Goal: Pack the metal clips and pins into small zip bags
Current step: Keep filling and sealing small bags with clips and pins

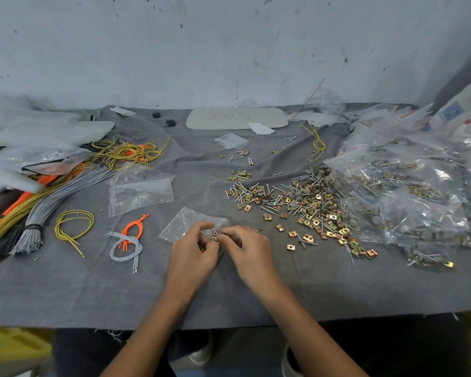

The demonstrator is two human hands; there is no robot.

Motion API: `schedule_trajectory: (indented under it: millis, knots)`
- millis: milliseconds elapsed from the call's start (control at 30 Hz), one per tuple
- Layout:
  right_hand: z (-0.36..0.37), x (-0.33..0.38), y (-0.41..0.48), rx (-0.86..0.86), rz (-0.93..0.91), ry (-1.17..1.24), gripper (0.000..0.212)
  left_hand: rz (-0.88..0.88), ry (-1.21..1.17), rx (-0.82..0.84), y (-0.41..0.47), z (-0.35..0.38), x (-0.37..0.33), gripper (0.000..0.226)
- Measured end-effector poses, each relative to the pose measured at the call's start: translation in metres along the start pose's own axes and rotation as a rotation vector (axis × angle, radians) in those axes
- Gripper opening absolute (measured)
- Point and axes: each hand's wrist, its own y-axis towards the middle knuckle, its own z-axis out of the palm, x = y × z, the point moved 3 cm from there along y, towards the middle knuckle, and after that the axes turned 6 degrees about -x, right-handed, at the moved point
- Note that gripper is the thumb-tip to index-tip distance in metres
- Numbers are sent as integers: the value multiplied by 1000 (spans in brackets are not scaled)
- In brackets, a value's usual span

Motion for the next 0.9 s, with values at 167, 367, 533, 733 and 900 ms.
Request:
schedule_trajectory:
  millis: [167,367,533,733,900]
  knots:
    - [0,5,0,33,-41,-47,17,-4,6,5,1,0,1,34]
    - [-3,5,-2,-7,2,-27,8,-24,6,6,0,0,1,38]
    - [-2,3,0,22,-3,-58,10,-19,5,3,0,1,2,37]
    - [2,7,-3,71,-77,-41,23,-9,15,6,1,1,2,36]
    - [-33,-2,4,-57,-11,-52,9,5,9,6,2,2,6,31]
